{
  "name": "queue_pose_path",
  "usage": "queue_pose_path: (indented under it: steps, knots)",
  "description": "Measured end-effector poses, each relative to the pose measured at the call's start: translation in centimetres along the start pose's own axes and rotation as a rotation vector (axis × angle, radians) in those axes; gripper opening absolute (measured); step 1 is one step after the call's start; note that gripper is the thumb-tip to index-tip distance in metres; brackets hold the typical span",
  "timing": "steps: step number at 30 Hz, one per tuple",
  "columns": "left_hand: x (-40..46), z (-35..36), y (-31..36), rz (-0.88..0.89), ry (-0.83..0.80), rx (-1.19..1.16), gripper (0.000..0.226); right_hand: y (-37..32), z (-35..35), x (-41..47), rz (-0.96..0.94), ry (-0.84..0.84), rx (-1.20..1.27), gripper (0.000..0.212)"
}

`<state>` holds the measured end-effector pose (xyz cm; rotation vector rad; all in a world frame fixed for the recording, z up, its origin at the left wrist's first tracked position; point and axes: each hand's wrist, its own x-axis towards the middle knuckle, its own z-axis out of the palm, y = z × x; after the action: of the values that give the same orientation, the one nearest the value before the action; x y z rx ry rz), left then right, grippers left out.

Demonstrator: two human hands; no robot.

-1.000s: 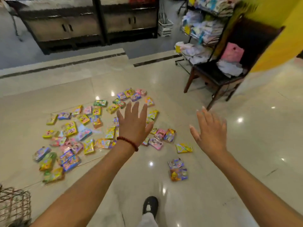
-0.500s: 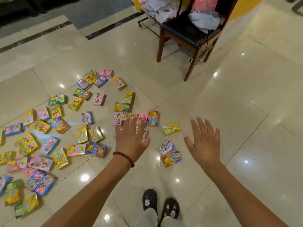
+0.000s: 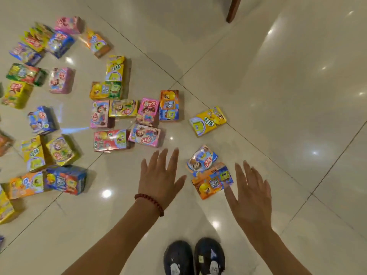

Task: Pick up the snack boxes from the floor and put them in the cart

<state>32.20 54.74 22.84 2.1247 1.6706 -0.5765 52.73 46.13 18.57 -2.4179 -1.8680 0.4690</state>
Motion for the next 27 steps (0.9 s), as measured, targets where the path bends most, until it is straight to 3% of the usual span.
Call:
queue_pose_path:
  steps: [6,9,11,14,16,19,23,27]
  knots:
    - [9.2,13.5,3.1,0.083,0.006,-0.054,0.08,5.1,15.3,-0.4,0.174,-0.064,0.042,0.066]
    - [12.8,18.7,3.3,0.053,0.001,-0.18,0.084,6.4,20.4,-0.7,0.41,-0.167,0.147,0.084]
    - [15.2,21.2,3.0,-0.018,-0.015,-0.324,0.087,6.9,23.3,-0.5,0.446,-0.242,0.179,0.093]
    - [18.3,23.6,2.6,-0.086,-0.024,-0.511,0.096,6.6,26.4,1.1,0.567,-0.258,0.333,0.12]
    - [19.8,24.4,2.6,-0.059,-0.018,-0.507,0.104,5.5,27.4,2.0,0.602,-0.21,0.479,0.129]
    - [21.0,24.8,2.3,0.002,-0.025,-0.45,0.104,4.0,28.5,2.8,0.548,-0.086,0.709,0.122]
    - [20.1,24.7,1.9,0.096,-0.046,-0.666,0.103,2.8,28.8,3.1,0.523,0.13,0.959,0.098]
    - [17.3,25.2,2.4,0.103,-0.073,-0.818,0.087,2.2,26.4,2.8,0.525,0.061,1.032,0.081]
